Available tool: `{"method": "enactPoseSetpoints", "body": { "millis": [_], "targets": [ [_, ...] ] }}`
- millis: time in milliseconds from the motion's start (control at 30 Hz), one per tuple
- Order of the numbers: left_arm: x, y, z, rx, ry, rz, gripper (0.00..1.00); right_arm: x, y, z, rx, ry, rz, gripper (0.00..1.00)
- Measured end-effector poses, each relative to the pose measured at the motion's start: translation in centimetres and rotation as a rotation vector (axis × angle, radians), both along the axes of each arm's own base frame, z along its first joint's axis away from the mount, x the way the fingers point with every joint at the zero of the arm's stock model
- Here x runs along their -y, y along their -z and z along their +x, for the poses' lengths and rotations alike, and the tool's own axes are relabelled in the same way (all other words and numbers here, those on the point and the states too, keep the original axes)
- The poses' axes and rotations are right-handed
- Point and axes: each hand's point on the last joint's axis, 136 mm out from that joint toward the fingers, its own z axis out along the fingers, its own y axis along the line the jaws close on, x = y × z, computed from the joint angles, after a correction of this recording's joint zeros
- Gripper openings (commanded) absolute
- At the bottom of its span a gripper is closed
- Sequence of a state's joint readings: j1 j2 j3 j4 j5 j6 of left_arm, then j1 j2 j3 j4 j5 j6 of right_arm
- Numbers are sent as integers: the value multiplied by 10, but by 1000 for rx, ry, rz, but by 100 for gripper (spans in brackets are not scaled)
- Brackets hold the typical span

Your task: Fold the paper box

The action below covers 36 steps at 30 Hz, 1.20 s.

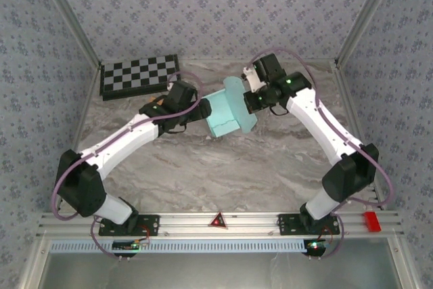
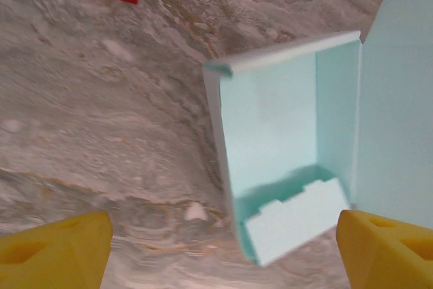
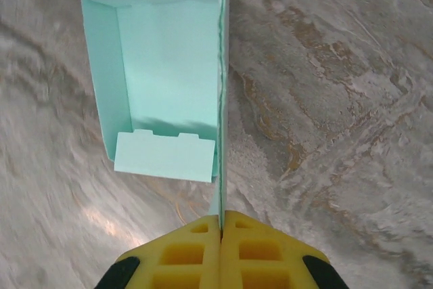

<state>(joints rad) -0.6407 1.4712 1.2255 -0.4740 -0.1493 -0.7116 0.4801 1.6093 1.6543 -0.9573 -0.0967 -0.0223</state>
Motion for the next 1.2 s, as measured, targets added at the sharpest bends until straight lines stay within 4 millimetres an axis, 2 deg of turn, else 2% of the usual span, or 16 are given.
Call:
{"method": "enactPoseSetpoints", "body": {
  "millis": [200, 367, 500, 600, 800, 1033, 1200],
  "targets": [
    [-32, -4, 2, 33, 54, 136, 87, -8, -6, -3, -2, -218, -126, 0],
    [-50, -6, -5, 56, 77, 186, 87, -17, 12, -14, -11, -420, -279, 0],
    [-63, 1, -11, 49, 75, 202, 87, -25, 26, -20, -3, -581, -382, 0],
    [-69, 8, -14, 34, 71, 207, 87, -26, 29, -18, 19, -659, -431, 0],
    [-72, 15, -17, 17, 74, 203, 87, -27, 27, -9, 57, -753, -508, 0],
    [-69, 17, -18, 12, 88, 184, 86, -35, 43, -2, 45, -843, -585, 0],
    [-67, 21, -21, -2, 102, 175, 86, -45, 42, -3, 65, -888, -594, 9]
  ]
}}
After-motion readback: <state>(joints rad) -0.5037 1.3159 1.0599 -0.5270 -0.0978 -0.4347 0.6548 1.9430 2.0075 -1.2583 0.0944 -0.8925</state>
